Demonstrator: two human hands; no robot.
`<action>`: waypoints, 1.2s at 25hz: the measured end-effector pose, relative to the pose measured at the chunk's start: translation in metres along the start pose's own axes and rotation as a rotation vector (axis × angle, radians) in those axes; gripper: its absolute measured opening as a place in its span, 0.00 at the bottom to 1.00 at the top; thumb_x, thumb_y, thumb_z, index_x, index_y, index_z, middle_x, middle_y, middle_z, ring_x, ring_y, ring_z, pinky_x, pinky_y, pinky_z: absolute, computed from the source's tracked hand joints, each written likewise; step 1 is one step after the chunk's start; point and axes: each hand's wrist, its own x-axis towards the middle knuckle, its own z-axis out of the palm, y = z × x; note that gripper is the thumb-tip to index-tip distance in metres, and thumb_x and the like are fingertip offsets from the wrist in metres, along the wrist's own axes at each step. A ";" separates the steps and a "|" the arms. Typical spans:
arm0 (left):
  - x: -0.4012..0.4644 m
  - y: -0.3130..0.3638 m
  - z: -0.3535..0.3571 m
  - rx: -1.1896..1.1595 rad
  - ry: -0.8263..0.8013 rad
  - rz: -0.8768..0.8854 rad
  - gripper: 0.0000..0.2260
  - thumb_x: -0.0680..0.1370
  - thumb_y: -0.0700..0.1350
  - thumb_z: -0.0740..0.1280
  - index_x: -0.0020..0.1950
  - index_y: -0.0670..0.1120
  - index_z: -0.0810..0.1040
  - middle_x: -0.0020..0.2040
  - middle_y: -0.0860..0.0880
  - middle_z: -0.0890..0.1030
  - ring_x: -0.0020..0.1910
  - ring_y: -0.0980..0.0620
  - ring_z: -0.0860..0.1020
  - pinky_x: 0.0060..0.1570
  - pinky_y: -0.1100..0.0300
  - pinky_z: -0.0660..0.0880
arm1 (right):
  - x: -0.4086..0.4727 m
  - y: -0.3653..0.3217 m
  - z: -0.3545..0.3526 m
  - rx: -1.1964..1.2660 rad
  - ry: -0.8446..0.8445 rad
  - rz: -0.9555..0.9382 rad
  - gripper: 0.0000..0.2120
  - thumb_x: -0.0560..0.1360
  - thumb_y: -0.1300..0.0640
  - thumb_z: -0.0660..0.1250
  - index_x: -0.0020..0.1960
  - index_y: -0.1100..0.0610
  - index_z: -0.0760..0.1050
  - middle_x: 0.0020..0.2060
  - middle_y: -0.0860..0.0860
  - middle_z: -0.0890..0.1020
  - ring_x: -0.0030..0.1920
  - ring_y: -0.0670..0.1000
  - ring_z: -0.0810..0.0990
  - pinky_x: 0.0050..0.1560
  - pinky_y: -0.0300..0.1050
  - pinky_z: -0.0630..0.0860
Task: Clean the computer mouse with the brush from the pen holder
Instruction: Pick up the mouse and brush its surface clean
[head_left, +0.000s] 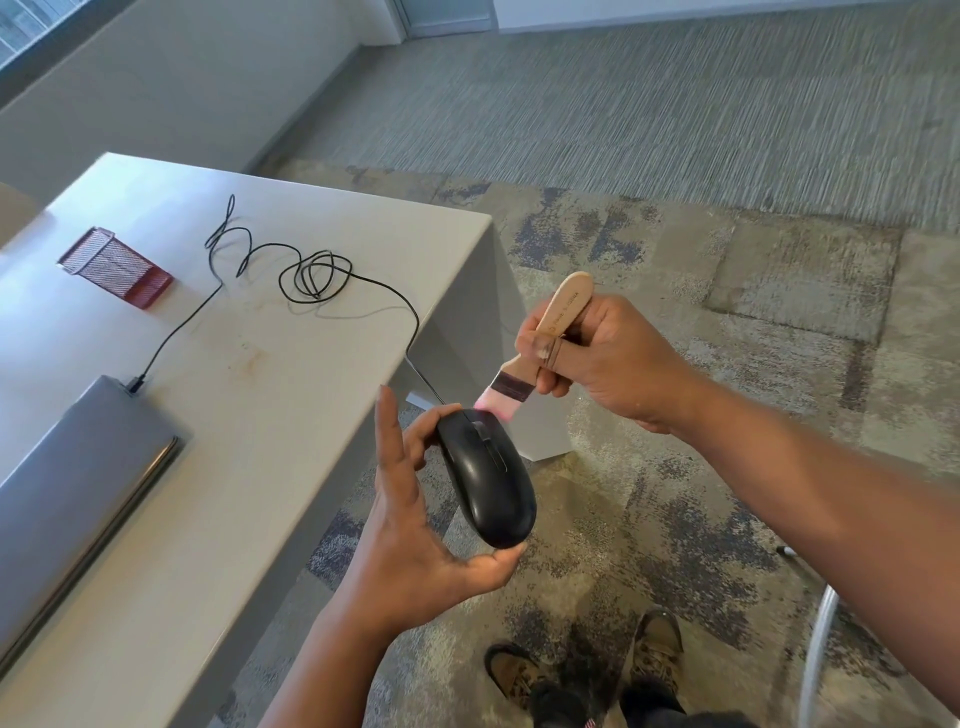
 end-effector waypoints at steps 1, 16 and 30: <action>0.000 0.000 0.000 0.006 0.000 0.003 0.71 0.67 0.52 0.86 0.87 0.57 0.30 0.79 0.47 0.72 0.81 0.45 0.71 0.79 0.58 0.63 | 0.000 -0.001 -0.001 -0.003 0.026 -0.001 0.04 0.80 0.62 0.70 0.47 0.58 0.82 0.34 0.56 0.83 0.33 0.52 0.82 0.34 0.41 0.78; -0.001 -0.005 0.013 0.079 -0.013 0.024 0.71 0.68 0.53 0.86 0.87 0.60 0.29 0.82 0.47 0.70 0.81 0.40 0.71 0.74 0.28 0.69 | 0.017 -0.002 0.011 -0.096 0.108 -0.021 0.03 0.80 0.60 0.68 0.50 0.60 0.77 0.33 0.57 0.83 0.30 0.49 0.81 0.31 0.41 0.77; -0.005 -0.012 0.014 -0.033 -0.034 0.009 0.72 0.68 0.49 0.88 0.88 0.56 0.30 0.81 0.48 0.71 0.81 0.43 0.72 0.81 0.51 0.66 | 0.010 0.002 0.016 0.171 0.104 -0.024 0.07 0.80 0.61 0.70 0.54 0.60 0.72 0.46 0.66 0.85 0.31 0.52 0.81 0.32 0.44 0.78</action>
